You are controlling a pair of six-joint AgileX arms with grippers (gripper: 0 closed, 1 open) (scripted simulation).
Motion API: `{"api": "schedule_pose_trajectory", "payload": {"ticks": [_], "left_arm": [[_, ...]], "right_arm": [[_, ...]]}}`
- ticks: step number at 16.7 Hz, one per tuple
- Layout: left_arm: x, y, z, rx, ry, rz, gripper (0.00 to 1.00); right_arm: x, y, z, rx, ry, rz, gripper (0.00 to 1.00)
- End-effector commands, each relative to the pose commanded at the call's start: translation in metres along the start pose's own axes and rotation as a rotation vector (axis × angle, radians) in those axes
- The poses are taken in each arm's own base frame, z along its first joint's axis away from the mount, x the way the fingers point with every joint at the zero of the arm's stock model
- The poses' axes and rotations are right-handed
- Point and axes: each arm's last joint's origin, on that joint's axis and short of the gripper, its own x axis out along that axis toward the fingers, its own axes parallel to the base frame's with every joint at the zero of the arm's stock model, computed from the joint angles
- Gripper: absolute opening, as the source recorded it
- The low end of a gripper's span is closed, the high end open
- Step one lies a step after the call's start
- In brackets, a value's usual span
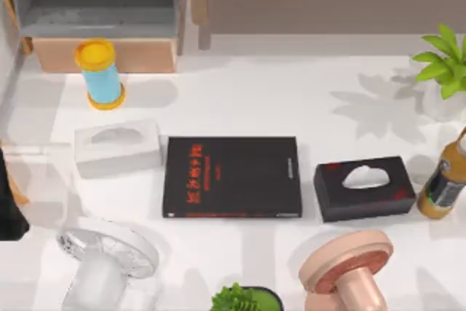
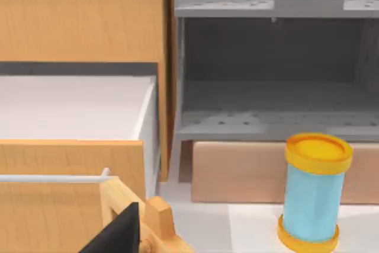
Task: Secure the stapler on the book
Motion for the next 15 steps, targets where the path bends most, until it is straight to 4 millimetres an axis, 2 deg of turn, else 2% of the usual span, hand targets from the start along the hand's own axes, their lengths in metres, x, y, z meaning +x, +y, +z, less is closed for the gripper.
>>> {"api": "schedule_pose_trajectory", "payload": {"ticks": [4,7,10,15], "left_arm": [[0.0,0.0,0.006,-0.001,0.001,-0.002,1.0],[0.0,0.002,0.032,-0.004,0.01,-0.011,1.0],[0.004,0.005,0.076,-0.003,0.032,-0.018,1.0],[0.03,0.013,0.172,0.032,0.11,-0.021,1.0]], "right_arm": [[0.0,0.0,0.0,0.0,0.0,0.0,1.0],[0.0,0.0,0.0,0.0,0.0,0.0,1.0],[0.0,0.0,0.0,0.0,0.0,0.0,1.0],[0.0,0.0,0.0,0.0,0.0,0.0,1.0]]}}
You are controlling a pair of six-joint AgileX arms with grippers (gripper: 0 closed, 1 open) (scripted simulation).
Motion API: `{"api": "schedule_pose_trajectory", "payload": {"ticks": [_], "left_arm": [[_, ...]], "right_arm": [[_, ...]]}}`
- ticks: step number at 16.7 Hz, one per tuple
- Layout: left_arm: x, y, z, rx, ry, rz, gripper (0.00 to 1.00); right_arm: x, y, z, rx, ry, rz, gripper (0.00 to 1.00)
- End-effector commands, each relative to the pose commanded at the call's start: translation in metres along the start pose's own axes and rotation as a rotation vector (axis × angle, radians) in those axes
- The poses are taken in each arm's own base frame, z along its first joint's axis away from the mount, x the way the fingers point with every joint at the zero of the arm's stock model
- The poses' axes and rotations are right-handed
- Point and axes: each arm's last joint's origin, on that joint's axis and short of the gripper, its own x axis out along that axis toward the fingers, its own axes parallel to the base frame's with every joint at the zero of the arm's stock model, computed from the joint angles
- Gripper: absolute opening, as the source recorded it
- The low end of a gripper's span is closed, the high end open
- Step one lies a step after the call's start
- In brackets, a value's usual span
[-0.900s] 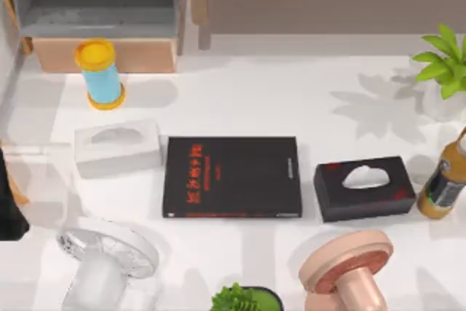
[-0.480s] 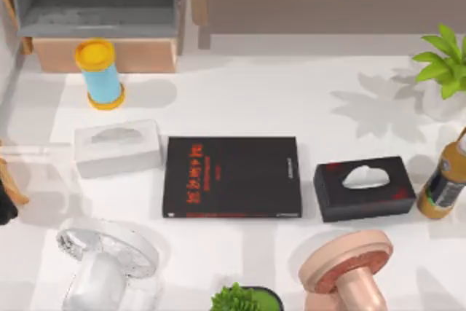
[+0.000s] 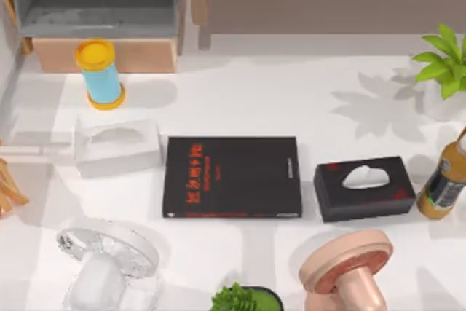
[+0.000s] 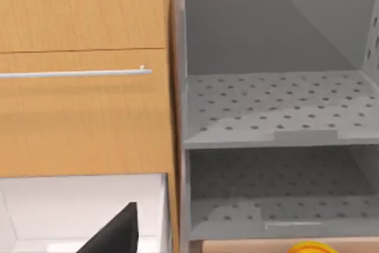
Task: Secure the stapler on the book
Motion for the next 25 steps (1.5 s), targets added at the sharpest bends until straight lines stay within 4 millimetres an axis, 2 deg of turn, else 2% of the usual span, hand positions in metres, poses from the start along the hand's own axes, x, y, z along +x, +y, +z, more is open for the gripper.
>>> {"api": "schedule_pose_trajectory", "payload": {"ticks": [3,6,9,11,14,16,18,20,22,25], "left_arm": [[0.026,0.012,0.06,0.042,0.07,0.007,1.0],[0.07,0.028,0.106,0.091,0.177,0.014,1.0],[0.129,0.05,0.127,0.132,0.334,0.017,1.0],[0.174,0.069,0.123,0.143,0.469,0.017,1.0],[0.241,0.105,0.088,0.124,0.71,0.018,1.0],[0.279,0.13,0.048,0.087,0.884,0.018,1.0],[0.308,0.153,0.001,0.038,1.053,0.015,1.0],[0.329,0.168,-0.044,-0.005,1.194,0.009,1.0],[0.344,0.172,-0.08,-0.029,1.294,-0.001,1.0],[0.359,0.167,-0.109,-0.027,1.355,-0.016,1.0]], "right_arm": [[0.0,0.0,0.0,0.0,0.0,0.0,1.0],[0.0,0.0,0.0,0.0,0.0,0.0,1.0],[0.0,0.0,0.0,0.0,0.0,0.0,1.0],[0.0,0.0,0.0,0.0,0.0,0.0,1.0],[0.0,0.0,0.0,0.0,0.0,0.0,1.0],[0.0,0.0,0.0,0.0,0.0,0.0,1.0],[0.0,0.0,0.0,0.0,0.0,0.0,1.0],[0.0,0.0,0.0,0.0,0.0,0.0,1.0],[0.0,0.0,0.0,0.0,0.0,0.0,1.0],[0.0,0.0,0.0,0.0,0.0,0.0,1.0]]}}
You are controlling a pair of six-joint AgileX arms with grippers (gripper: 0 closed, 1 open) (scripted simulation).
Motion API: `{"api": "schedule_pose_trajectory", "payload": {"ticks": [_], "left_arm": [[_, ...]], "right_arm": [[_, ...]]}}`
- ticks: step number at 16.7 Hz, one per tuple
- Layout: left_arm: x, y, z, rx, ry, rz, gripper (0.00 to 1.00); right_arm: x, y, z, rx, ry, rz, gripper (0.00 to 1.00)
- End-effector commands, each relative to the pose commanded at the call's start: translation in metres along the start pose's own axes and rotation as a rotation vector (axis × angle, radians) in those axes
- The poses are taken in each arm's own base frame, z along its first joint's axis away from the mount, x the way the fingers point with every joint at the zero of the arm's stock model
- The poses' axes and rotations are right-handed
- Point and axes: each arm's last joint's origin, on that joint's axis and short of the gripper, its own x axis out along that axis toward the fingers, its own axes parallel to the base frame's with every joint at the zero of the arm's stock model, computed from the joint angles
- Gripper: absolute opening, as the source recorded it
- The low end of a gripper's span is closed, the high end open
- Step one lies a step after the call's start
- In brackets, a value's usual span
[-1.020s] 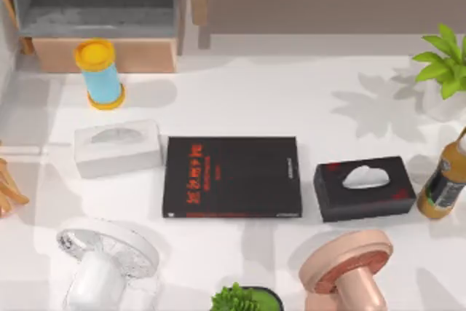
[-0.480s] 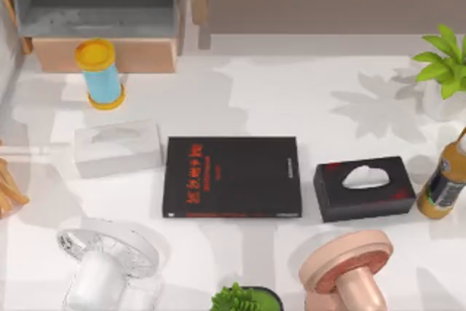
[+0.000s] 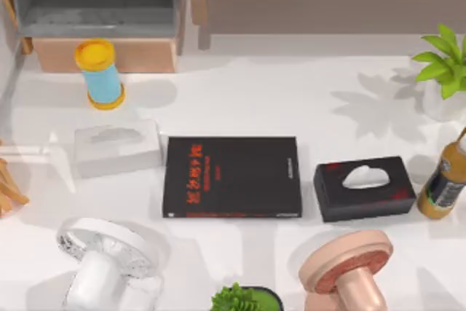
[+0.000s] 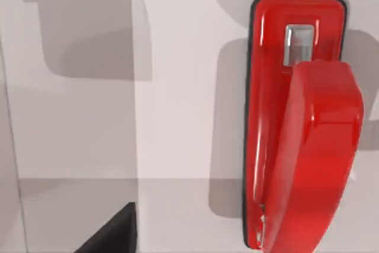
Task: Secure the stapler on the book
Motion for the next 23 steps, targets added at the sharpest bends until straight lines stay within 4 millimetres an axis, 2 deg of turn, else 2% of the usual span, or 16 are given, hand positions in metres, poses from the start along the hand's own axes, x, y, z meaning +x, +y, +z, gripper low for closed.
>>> {"api": "schedule_pose_trajectory", "payload": {"ticks": [14,23], "left_arm": [[0.012,0.002,-0.003,0.002,0.005,-0.001,1.0],[0.053,-0.001,0.001,0.003,0.005,0.0,1.0]], "right_arm": [[0.0,0.0,0.0,0.0,0.0,0.0,1.0],[0.0,0.0,0.0,0.0,0.0,0.0,1.0]]}}
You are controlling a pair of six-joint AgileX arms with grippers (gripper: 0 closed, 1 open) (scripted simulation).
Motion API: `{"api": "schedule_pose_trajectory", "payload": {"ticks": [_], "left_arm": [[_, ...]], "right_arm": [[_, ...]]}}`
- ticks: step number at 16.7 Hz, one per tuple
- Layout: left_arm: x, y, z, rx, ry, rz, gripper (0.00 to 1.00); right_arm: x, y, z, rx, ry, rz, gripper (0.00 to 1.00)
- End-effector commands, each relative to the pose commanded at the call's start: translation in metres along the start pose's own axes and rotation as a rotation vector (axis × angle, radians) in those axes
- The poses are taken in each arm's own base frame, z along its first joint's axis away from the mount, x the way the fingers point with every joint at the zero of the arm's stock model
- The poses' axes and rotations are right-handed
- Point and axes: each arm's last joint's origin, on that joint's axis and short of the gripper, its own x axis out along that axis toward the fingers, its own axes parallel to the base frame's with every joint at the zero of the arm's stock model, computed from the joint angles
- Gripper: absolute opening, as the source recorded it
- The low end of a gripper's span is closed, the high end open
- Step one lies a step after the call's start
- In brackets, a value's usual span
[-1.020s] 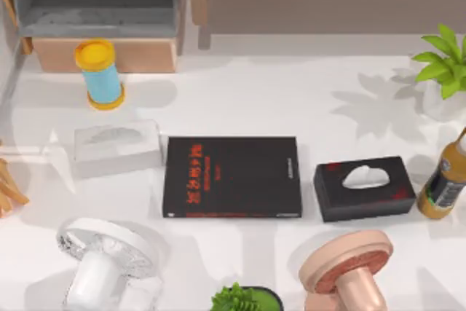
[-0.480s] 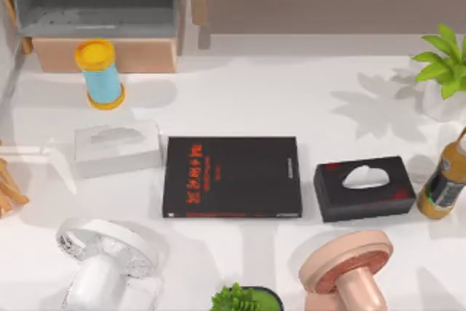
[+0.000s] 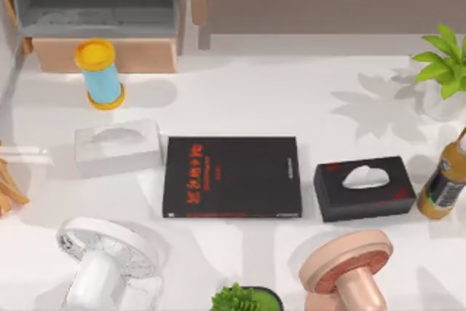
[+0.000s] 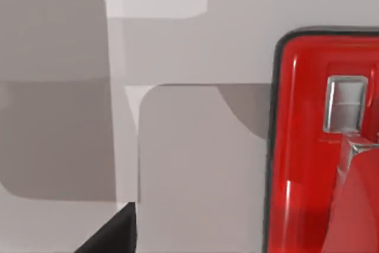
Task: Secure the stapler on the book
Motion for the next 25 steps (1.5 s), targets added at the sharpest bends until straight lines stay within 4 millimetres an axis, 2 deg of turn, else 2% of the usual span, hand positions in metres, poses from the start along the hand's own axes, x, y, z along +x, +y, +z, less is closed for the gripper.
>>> {"api": "schedule_pose_trajectory", "payload": {"ticks": [4,17,25], "left_arm": [[0.0017,-0.0007,0.0005,0.001,0.001,0.0,1.0],[0.0017,-0.0007,0.0005,0.001,0.001,0.0,0.02],[0.0017,-0.0007,0.0005,0.001,0.001,0.0,0.0]], "right_arm": [[0.0,0.0,0.0,0.0,0.0,0.0,1.0],[0.0,0.0,0.0,0.0,0.0,0.0,1.0],[0.0,0.0,0.0,0.0,0.0,0.0,1.0]]}}
